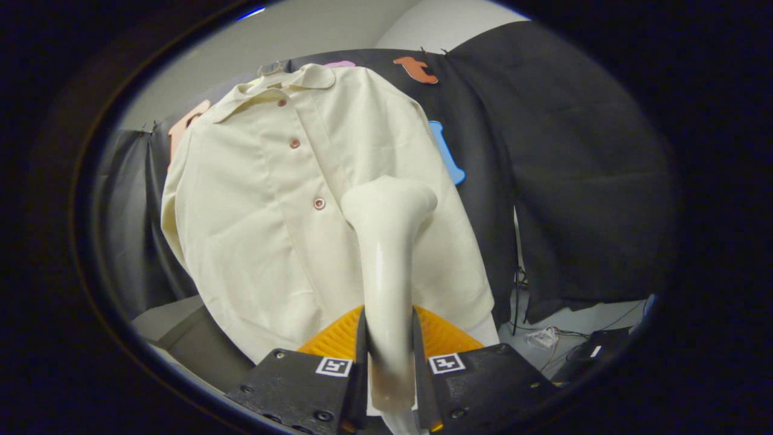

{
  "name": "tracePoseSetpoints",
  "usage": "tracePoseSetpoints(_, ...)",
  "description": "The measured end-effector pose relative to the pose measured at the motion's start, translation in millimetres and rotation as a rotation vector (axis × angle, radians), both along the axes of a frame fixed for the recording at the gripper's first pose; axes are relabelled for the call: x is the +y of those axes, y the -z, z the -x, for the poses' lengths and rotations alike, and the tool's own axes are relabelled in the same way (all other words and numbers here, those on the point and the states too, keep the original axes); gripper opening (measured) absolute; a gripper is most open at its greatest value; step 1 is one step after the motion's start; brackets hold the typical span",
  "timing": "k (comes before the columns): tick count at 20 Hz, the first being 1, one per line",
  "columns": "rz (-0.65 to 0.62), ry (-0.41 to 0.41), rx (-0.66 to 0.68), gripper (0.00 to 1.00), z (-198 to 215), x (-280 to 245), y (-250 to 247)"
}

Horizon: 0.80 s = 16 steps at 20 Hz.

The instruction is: Iron the clothes twice with a garment steamer, once on the left side and once on the right side.

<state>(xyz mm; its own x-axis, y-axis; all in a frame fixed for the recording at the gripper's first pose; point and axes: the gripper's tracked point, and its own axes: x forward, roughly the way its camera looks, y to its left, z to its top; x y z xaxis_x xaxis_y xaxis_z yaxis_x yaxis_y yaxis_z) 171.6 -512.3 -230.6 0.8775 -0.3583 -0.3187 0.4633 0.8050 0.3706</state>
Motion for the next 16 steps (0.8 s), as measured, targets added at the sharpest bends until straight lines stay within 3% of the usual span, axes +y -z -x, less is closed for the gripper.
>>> tracePoseSetpoints(4,-0.058,0.011,0.024,0.32,13.1,4.0,17.4)
tracePoseSetpoints(9,-0.041,0.010,0.087,0.32,30.0,16.2,28.7)
tracePoseSetpoints(16,-0.020,-0.031,0.082,0.32,54.7,60.2,11.7)
